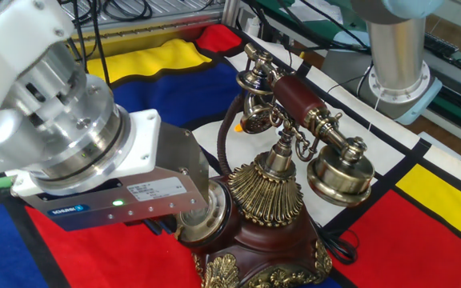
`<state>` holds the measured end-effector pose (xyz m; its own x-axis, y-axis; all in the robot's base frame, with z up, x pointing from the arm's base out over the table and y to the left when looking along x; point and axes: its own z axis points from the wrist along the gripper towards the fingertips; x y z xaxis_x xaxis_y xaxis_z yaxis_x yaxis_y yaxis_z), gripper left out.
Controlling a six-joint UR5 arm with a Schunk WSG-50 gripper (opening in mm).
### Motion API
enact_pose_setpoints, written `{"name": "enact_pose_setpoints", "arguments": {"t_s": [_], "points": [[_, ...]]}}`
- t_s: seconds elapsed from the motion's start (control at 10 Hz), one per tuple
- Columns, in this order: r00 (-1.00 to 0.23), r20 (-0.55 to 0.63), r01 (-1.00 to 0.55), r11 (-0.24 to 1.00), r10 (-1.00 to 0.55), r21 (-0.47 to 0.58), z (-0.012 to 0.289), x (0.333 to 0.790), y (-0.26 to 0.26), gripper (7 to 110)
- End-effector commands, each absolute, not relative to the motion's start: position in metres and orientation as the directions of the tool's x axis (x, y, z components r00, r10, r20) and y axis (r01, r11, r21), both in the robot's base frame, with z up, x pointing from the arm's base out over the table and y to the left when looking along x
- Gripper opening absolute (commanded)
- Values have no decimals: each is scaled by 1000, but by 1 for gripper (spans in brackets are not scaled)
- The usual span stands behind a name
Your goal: Dial a number on an old rotary phone
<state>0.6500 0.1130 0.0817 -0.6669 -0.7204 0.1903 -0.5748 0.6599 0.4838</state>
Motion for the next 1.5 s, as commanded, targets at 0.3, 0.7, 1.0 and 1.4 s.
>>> {"name": "enact_pose_setpoints", "arguments": {"t_s": [0.3,0.7,1.0,1.4], "points": [[-680,201,-541,668,-705,510,105,655,104,7],[-732,170,-540,714,-660,446,97,679,114,7],[-848,9,-462,747,-530,477,104,715,156,7],[-926,-198,-359,914,-322,191,97,795,128,7]]}}
